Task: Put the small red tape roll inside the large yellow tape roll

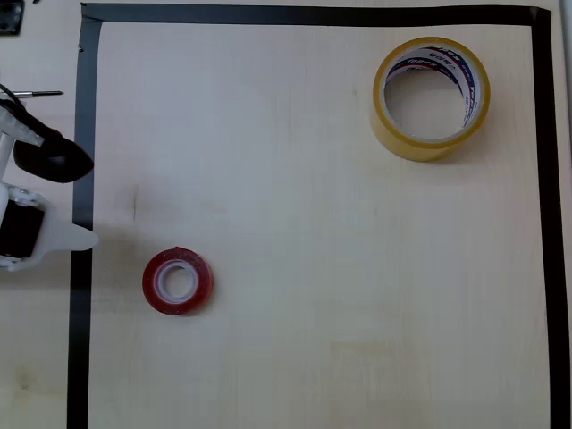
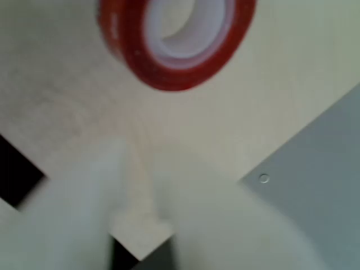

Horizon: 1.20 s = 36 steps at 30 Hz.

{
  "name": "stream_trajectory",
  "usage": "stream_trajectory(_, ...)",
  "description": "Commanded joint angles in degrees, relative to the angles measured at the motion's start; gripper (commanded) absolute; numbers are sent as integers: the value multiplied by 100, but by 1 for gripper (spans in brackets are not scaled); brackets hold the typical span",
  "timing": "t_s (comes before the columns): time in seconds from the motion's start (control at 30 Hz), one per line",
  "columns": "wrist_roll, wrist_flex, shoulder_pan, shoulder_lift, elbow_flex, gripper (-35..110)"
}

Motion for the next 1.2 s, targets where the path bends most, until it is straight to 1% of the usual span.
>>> stream_trajectory(0.0,-35,149,105,-545,-861,0)
stream_trajectory(0.27,-343,185,229,-2250,-1617,0)
stream_trajectory(0.47,-510,193,439,-2900,-2057,0)
stream_trajectory(0.7,-510,97,457,-3120,-2065,0)
stream_trajectory(0.8,-510,88,475,-3533,-2188,3)
stream_trajectory(0.9,-510,9,519,-3814,-2215,12)
stream_trajectory(1.03,-510,-272,598,-3885,-2039,17)
stream_trajectory(1.17,-510,-545,589,-3885,-1767,17)
